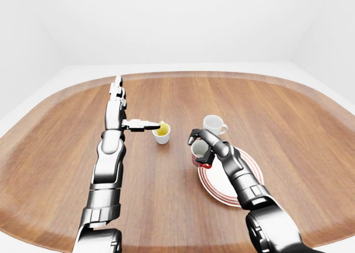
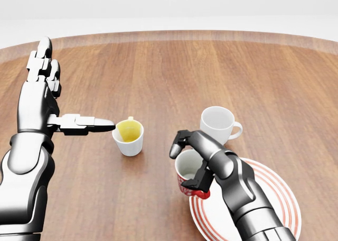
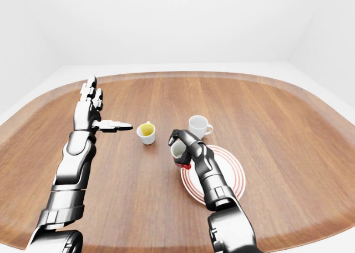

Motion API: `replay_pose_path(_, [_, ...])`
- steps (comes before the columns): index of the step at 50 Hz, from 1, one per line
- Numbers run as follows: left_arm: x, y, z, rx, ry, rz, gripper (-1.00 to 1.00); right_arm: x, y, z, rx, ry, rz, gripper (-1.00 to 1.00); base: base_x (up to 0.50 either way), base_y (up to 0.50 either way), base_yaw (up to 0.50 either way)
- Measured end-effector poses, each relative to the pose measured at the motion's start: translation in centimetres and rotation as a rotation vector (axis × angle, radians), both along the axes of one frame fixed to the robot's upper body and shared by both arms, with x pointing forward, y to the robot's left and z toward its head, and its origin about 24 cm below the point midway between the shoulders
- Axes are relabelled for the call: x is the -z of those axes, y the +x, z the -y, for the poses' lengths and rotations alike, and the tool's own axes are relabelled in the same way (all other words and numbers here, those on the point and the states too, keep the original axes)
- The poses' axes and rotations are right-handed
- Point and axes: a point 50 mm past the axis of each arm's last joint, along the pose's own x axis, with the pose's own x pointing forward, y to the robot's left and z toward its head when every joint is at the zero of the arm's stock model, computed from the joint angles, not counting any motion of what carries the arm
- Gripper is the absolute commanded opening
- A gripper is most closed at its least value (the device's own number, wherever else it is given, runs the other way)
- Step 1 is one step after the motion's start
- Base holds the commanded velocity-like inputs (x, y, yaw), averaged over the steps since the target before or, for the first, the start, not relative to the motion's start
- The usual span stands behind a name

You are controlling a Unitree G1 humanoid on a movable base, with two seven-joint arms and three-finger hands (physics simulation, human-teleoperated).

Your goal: Pick up the red mug and put it on the plate

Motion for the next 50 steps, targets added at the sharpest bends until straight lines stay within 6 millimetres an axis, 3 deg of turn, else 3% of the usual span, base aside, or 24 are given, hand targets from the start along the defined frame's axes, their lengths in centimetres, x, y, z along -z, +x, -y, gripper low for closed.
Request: replay_pose_path(50, [0.2, 0.1, 0.4, 0.005, 0.008, -0.008, 1.0, 1.3, -2.1, 6.2, 0.1, -0.038, -0.04, -1.0, 0.0, 0.0, 0.0])
